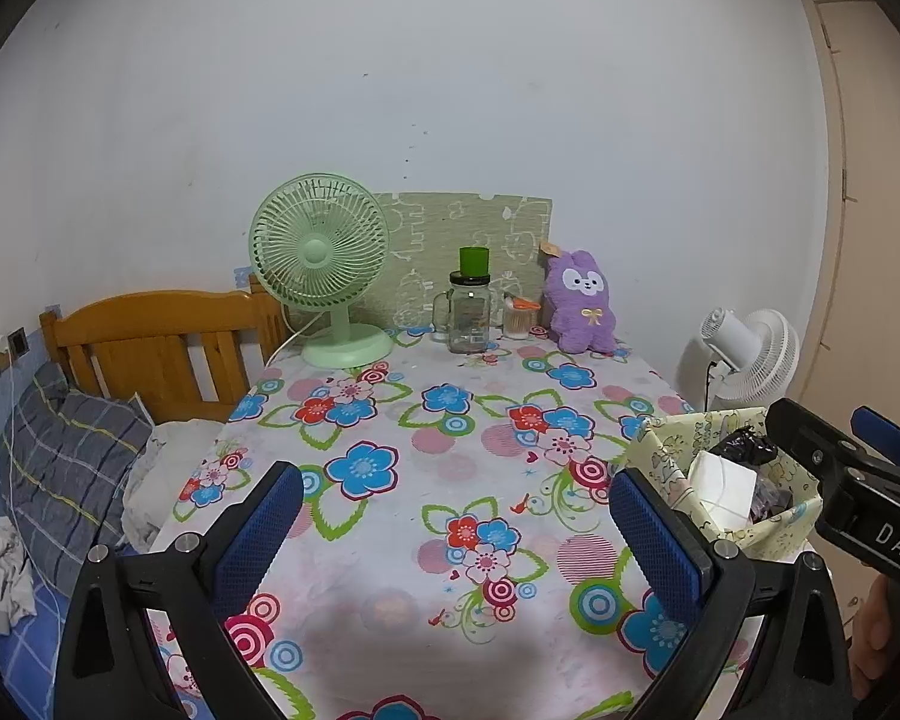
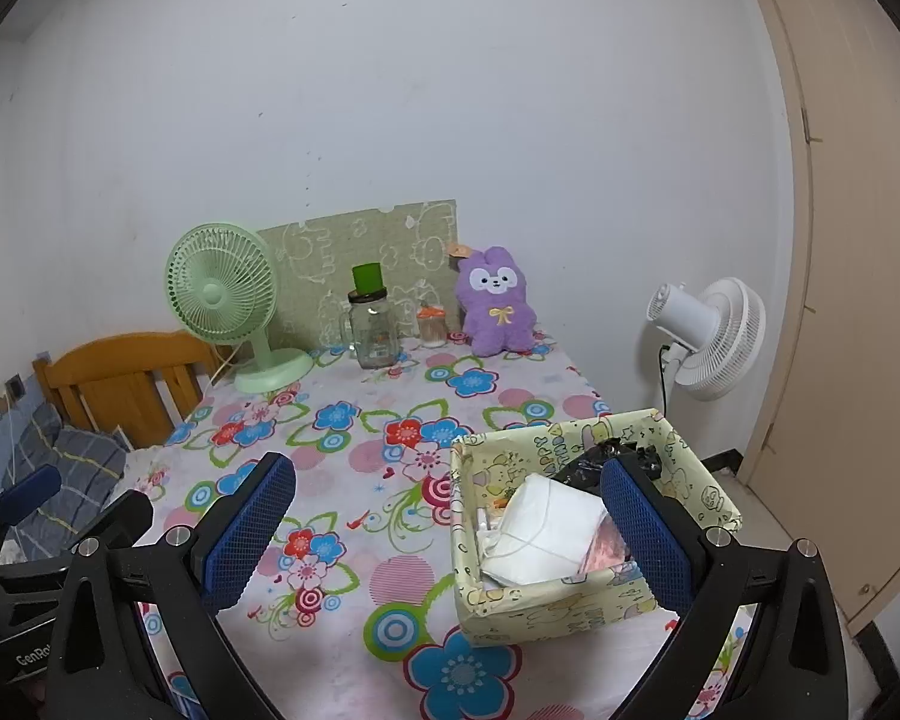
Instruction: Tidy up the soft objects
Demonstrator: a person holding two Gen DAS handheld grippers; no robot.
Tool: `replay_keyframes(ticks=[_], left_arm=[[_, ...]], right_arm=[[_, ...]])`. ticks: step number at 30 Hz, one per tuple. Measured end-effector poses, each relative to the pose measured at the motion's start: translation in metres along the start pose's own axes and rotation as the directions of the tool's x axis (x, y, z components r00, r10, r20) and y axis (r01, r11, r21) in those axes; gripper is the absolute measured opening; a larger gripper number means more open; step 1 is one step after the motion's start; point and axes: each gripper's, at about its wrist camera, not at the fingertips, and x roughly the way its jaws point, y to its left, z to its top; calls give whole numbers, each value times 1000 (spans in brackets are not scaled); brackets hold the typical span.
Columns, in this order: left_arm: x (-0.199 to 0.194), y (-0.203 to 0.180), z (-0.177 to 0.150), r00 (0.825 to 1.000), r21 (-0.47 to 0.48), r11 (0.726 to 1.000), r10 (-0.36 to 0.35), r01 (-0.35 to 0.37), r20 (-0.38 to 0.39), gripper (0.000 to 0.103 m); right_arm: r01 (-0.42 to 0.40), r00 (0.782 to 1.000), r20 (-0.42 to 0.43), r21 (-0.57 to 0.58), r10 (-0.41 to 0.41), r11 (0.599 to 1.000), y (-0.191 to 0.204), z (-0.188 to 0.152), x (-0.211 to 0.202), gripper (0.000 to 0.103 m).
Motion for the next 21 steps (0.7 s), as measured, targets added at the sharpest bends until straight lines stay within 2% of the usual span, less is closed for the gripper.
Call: replay_keyframes(ticks=[21], left_arm=[[1, -1, 1, 1000, 0, 1000, -2, 2, 1, 103]], right_arm=[[2, 1000, -3, 10, -2, 1000, -2, -1, 2, 103]])
